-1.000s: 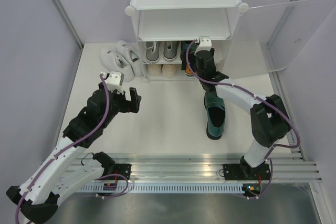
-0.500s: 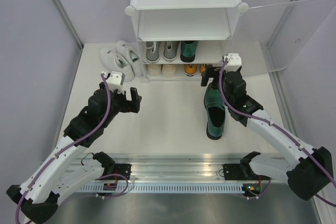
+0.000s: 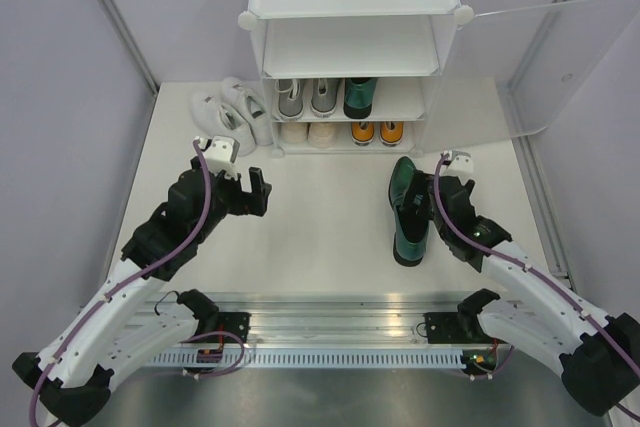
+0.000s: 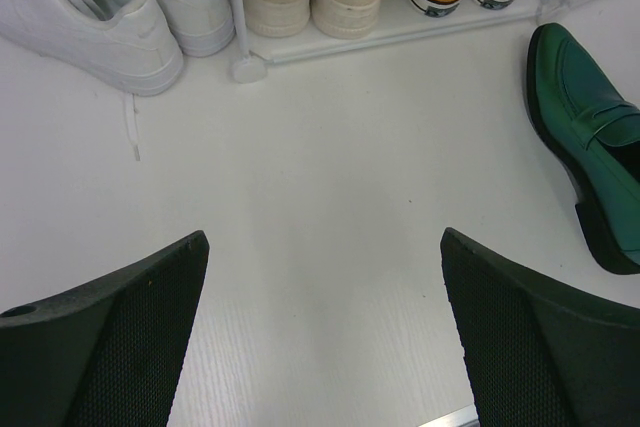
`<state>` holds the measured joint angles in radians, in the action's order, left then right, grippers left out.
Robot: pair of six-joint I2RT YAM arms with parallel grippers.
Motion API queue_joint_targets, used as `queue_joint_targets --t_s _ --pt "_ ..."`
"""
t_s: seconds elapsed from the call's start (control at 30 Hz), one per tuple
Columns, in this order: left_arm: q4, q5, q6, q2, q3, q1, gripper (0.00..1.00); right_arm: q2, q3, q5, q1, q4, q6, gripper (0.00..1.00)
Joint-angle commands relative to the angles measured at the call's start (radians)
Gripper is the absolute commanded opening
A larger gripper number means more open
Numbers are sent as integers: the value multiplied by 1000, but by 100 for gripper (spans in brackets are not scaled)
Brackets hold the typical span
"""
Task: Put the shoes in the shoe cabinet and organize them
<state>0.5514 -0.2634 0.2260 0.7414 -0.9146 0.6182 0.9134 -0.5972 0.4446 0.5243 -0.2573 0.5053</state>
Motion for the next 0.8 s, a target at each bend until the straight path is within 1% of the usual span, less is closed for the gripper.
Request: queue_joint_targets --t_s 0.0,0.37,0.57,0.67,0.77 --pt "-21 23 -31 0 0 0 100 -25 30 -46 -1 -16 68 98" --pt "-19 29 -31 3 -1 2 99 -54 105 -142 6 -30 134 98" --pt "-19 26 -31 3 0 0 99 -64 148 -158 48 -37 174 98" --pt "-19 27 -31 6 0 0 100 -82 174 -147 74 -36 196 98" --pt "-19 32 -31 4 -1 0 99 -67 191 -119 98 -30 205 98"
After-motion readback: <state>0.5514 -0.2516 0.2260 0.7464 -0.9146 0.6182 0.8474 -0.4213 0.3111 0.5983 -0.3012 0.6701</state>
